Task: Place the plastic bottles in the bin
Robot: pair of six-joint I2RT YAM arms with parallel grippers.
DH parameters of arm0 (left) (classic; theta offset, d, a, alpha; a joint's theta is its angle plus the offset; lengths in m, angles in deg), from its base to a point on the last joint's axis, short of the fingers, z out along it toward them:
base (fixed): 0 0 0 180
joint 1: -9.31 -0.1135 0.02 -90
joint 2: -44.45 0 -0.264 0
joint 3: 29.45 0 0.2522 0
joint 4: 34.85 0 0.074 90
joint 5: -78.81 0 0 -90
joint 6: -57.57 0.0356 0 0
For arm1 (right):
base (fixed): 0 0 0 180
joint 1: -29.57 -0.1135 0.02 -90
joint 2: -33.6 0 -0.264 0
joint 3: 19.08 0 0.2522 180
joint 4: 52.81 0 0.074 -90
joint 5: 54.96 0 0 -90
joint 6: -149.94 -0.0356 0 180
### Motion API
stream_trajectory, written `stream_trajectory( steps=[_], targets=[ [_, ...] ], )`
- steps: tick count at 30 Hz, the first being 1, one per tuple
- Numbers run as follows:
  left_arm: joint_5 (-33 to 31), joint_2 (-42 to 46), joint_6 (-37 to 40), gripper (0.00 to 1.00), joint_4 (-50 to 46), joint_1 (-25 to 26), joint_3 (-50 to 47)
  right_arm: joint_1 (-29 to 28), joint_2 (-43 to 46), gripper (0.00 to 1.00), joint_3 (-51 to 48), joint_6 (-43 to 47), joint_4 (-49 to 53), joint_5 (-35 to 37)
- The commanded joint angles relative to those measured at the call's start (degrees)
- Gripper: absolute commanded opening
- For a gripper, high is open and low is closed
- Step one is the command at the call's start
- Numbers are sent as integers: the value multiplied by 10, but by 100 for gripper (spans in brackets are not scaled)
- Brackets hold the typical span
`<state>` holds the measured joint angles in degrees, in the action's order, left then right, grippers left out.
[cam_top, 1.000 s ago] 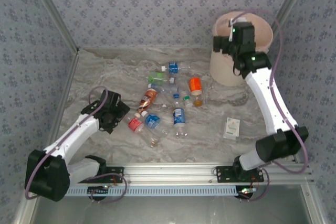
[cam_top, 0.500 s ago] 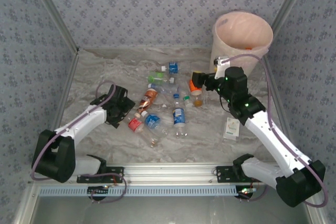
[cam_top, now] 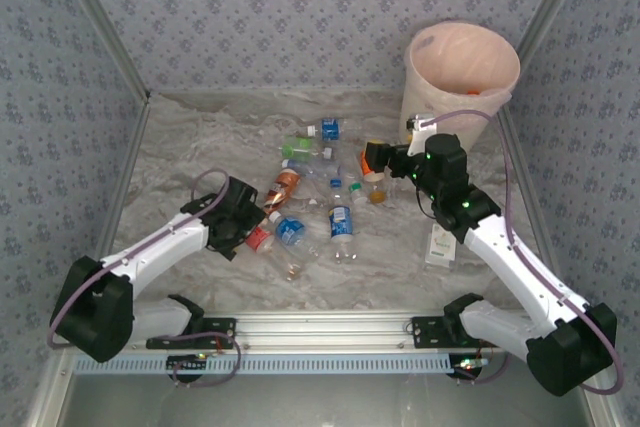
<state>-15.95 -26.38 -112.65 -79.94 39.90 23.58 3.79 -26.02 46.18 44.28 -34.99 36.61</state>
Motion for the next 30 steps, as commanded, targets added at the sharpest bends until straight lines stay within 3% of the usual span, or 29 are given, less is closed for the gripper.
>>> stream_trajectory(
  steps=[1,19,26,30],
  targets=[
    [-7,-10,-14,89,43,5,-20,-5,11,100,0,-5,-5,7],
    [-55,-39,44,59,121,5,-58,-8,26,100,-22,-13,-10,-4],
    [-127,50,101,55,57,-3,-28,-8,25,100,-27,-46,-5,-87],
    [-154,127,187,51,57,-6,-1,-9,21,100,-22,-84,-6,-123]
  ],
)
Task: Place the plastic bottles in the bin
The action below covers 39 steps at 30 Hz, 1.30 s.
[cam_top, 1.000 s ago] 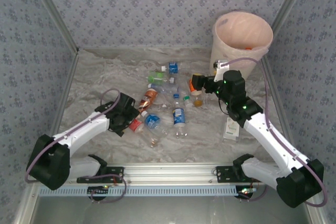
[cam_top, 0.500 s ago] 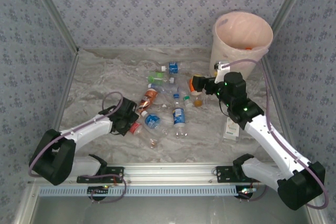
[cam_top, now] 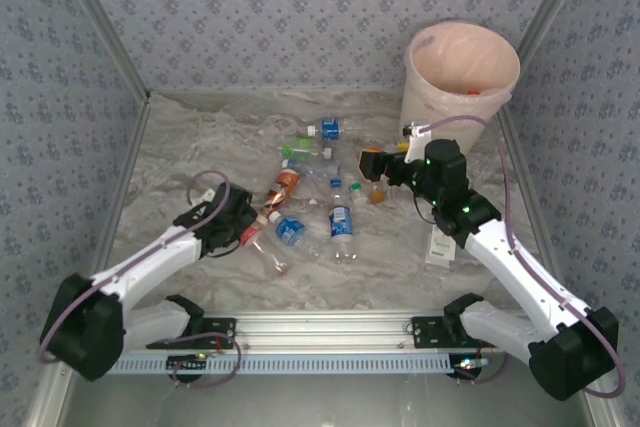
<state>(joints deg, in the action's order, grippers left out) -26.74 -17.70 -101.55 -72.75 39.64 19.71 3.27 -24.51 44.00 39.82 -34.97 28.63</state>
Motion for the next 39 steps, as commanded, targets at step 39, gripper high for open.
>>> stream_trajectory(
  steps=[39],
  targets=[
    [365,-191,381,48,255,66,427,-104,-172,80,85,-90,-226,-214]
  ],
)
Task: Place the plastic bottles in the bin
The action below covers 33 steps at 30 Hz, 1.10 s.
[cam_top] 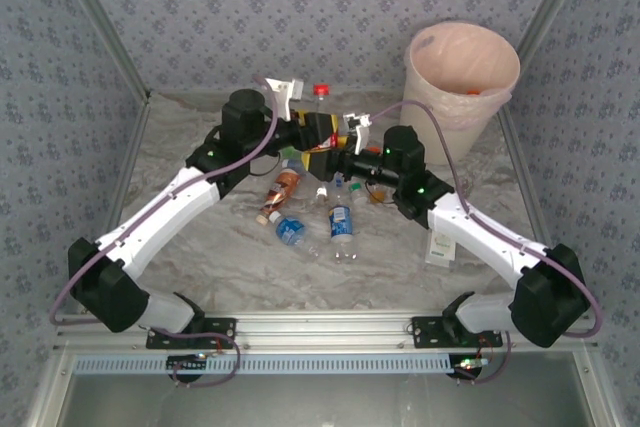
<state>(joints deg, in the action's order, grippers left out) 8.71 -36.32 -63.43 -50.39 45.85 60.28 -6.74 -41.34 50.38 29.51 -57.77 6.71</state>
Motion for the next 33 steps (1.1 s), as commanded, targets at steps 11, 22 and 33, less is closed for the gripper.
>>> stream_trajectory(
  steps=[11,22,33],
  targets=[
    [6,-18,-10,54,32,4,27,-5,11,55,17,52,29,54],
    [15,-17,-27,98,0,2,68,3,24,46,5,88,75,119],
    [-195,96,-28,98,-75,-19,-19,97,45,43,51,137,130,185]
  ],
)
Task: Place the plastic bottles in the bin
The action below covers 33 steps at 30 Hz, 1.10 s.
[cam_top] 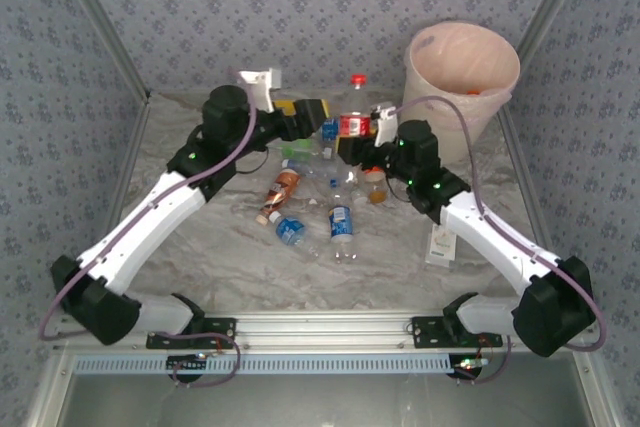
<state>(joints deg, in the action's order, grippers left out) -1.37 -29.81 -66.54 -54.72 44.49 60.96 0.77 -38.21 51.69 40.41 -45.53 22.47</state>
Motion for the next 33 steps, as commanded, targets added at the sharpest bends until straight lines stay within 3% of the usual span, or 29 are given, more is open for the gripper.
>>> stream_trajectory(
  steps=[1,6,11,17,22,26,33],
  targets=[
    [-118,40,1,98,-37,-9,-44,35,12,43,51,34,6,29],
    [-218,67,-44,98,-45,-32,-132,87,2,43,93,48,-32,63],
    [-231,78,-79,98,-37,-66,-190,129,-27,43,136,58,-95,92],
    [-211,63,-107,98,-46,-99,-205,172,-76,44,208,74,-97,111],
    [-202,71,-91,98,-61,-106,-215,191,-108,43,242,170,-97,213],
    [-212,102,-78,98,-73,-111,-254,232,-167,43,330,194,-19,218],
    [-212,135,-85,98,-102,-135,-303,257,-294,45,449,244,-30,263]
  ],
)
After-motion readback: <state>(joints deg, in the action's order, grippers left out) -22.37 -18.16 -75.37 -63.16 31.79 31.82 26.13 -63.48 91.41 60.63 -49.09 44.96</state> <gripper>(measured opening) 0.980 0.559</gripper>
